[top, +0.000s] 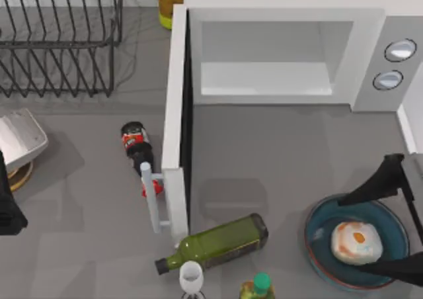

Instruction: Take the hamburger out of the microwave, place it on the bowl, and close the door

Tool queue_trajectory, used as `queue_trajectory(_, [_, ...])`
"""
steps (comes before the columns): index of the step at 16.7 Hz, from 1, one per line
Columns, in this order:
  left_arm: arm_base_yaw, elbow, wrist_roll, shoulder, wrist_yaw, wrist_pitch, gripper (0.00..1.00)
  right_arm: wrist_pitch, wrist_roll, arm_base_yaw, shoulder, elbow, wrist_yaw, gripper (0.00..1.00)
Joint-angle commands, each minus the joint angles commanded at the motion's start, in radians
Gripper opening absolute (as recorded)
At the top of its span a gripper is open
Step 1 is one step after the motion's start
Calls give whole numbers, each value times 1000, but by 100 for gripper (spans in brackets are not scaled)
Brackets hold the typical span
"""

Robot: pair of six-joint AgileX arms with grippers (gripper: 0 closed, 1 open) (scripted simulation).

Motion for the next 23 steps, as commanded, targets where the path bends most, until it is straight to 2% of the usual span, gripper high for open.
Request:
queue_trajectory(4, [0, 0, 0, 0, 0, 0, 100, 123, 338, 3, -340, -128, 211, 100])
queue_trajectory(12, [0, 0, 0, 0, 0, 0, 100, 439, 1217, 9, -1234, -456, 750, 100])
queue_trajectory(15, [0, 0, 0, 0, 0, 0, 100, 548, 1497, 12, -1516, -570, 937, 100])
queue_trajectory(19, [0, 0, 0, 0, 0, 0, 100, 656, 1725, 14, -1745, -681, 1120, 100])
queue_trajectory(23, [0, 0, 0, 0, 0, 0, 100, 689, 1785, 15, -1805, -716, 1177, 100])
